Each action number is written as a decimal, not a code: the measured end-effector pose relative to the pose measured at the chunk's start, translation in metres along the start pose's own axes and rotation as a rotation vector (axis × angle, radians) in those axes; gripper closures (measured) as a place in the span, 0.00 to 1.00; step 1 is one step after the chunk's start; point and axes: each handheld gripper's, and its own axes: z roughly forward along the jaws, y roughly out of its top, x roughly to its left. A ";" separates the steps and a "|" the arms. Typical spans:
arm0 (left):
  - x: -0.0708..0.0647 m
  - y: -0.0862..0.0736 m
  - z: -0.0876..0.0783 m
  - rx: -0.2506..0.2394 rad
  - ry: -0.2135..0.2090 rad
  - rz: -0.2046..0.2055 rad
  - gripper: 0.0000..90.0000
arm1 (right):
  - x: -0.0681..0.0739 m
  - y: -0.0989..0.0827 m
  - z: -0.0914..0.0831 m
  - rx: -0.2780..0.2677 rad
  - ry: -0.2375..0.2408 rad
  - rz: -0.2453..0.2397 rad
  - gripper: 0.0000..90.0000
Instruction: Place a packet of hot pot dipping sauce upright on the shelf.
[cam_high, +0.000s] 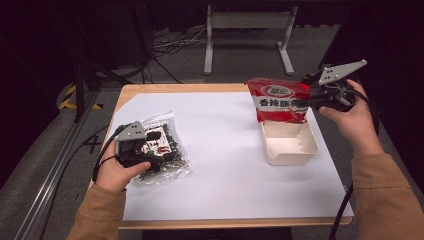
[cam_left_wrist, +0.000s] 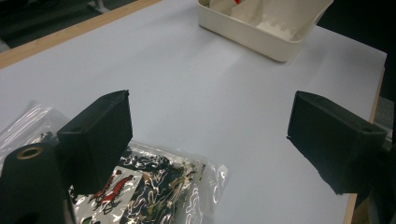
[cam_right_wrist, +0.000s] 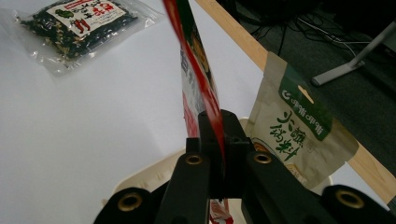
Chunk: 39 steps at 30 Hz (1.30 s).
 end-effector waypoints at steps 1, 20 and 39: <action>0.001 -0.001 -0.001 0.002 0.006 -0.003 0.16 | -0.002 -0.001 0.000 -0.002 -0.005 0.006 1.00; 0.010 -0.011 -0.021 -0.006 0.062 -0.054 0.15 | -0.036 -0.028 0.012 -0.044 -0.037 0.094 1.00; 0.016 -0.020 -0.036 -0.012 0.104 -0.080 0.14 | -0.059 -0.053 0.038 -0.073 -0.018 0.114 1.00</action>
